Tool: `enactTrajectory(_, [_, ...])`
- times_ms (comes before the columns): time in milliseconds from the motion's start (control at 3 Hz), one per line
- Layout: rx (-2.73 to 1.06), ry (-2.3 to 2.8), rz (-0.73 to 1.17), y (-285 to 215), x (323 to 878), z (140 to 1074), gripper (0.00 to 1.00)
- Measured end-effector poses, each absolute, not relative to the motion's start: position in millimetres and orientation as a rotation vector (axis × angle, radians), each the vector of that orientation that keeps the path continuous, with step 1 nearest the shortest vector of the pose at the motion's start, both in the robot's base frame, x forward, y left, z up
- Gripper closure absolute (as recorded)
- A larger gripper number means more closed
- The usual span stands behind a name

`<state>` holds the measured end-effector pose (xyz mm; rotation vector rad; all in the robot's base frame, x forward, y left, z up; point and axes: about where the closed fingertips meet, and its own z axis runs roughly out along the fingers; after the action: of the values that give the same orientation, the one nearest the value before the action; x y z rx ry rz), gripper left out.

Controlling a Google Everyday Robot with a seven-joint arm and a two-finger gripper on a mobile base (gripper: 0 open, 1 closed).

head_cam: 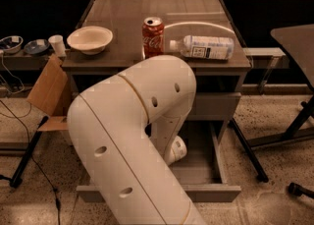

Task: Pick pepsi can from middle drawer and place on counter

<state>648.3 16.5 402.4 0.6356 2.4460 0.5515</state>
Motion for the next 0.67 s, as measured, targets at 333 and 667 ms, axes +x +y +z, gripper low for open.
enactTrajectory(333, [0.669,2.429,0.538,13.6,662.6,388.7,0.00])
enactTrajectory(667, [0.712,2.405,0.510,7.0,673.1,381.0,0.00])
